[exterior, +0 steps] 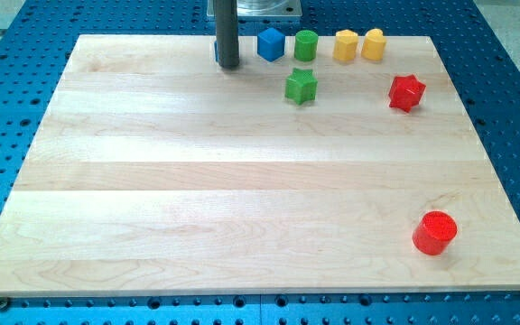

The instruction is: Move the green star to the left of the triangle

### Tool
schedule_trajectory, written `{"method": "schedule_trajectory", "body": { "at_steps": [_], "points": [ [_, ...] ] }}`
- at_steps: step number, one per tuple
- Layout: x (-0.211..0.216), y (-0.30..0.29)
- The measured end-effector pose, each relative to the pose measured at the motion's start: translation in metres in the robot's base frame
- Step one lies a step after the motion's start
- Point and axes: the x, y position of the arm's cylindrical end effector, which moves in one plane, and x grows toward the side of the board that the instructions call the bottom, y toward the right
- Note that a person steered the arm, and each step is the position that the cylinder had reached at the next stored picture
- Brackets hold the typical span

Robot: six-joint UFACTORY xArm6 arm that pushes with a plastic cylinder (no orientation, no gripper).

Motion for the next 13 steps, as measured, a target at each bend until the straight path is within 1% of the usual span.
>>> {"method": "schedule_trajectory", "body": {
  "at_steps": [1, 2, 3, 4, 5, 6, 7, 8, 9, 10, 11, 12, 13],
  "points": [
    [0.007, 0.0],
    [0.023, 0.044],
    [0.028, 0.132],
    [0.072, 0.17],
    [0.07, 0.082],
    [0.062, -0.021],
    [0.088, 0.028],
    [0.115, -0.015],
    [0.079, -0.062],
    [0.04, -0.064],
    [0.116, -0.08],
    [0.086, -0.131],
    [0.032, -0.101]
  ]
}}
